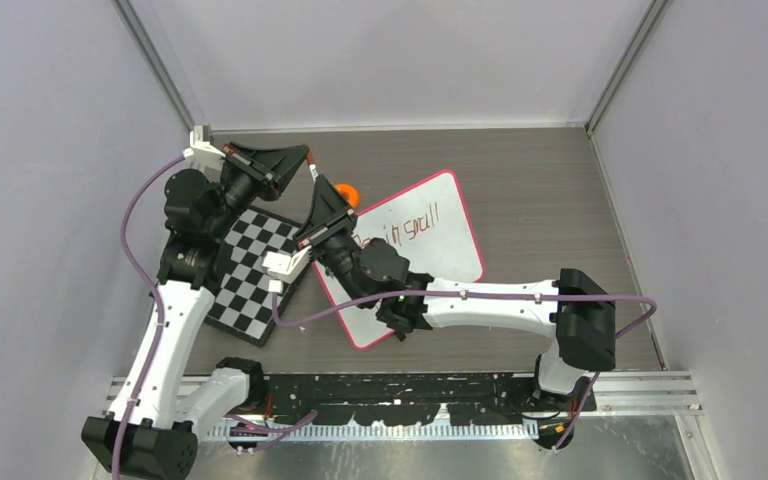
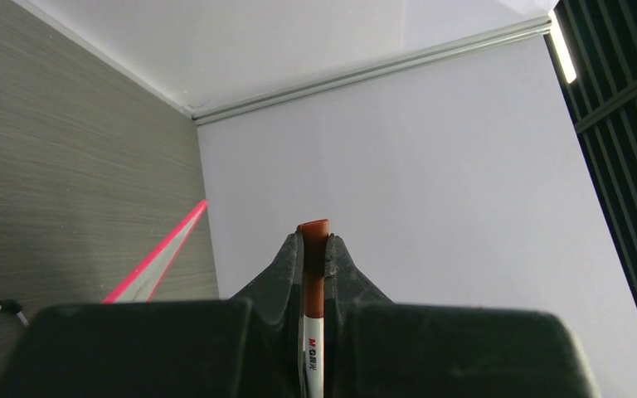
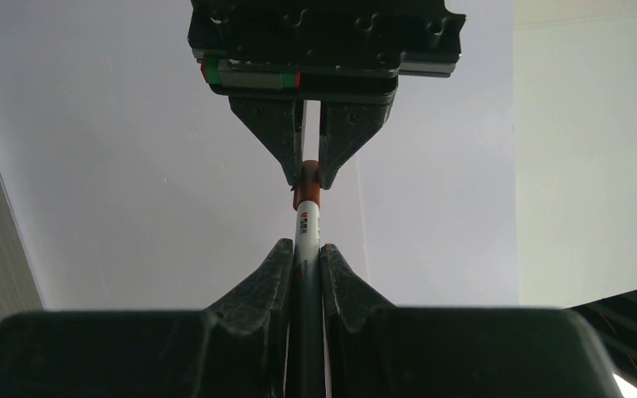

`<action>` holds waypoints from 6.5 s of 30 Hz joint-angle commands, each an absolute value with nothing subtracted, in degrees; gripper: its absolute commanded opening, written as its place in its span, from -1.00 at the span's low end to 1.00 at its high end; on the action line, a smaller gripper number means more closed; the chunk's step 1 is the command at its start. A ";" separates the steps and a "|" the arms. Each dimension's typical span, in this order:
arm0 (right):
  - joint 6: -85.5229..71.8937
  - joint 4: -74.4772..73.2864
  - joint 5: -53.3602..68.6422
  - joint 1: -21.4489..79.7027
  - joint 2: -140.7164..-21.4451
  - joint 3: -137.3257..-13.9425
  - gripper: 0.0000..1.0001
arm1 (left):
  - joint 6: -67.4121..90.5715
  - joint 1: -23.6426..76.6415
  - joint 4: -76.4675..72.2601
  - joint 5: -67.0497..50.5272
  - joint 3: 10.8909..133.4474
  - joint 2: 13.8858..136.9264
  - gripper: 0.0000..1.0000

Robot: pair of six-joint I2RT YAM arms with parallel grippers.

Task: Write a sentence on the whiteboard
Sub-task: Close the whiteboard marker at the center of the board, then place the whiteboard marker at the center of the board.

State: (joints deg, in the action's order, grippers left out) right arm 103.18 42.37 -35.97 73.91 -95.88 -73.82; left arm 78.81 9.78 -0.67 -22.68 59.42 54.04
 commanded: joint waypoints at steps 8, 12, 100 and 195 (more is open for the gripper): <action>104.56 45.90 -32.22 66.79 -94.90 -76.60 -1.00 | 74.60 15.32 4.26 -38.48 58.25 48.96 -1.00; 104.70 46.23 -31.38 65.70 -95.51 -78.08 -0.99 | 74.19 15.89 4.72 -38.18 58.08 49.24 -1.00; 52.41 27.09 -7.83 66.48 -52.76 -52.84 -1.00 | 57.12 19.90 -4.92 -71.37 79.94 68.92 -0.31; 14.95 -61.78 8.64 -10.35 -107.80 -110.82 -0.99 | -0.48 9.76 61.86 -39.96 105.79 82.71 1.00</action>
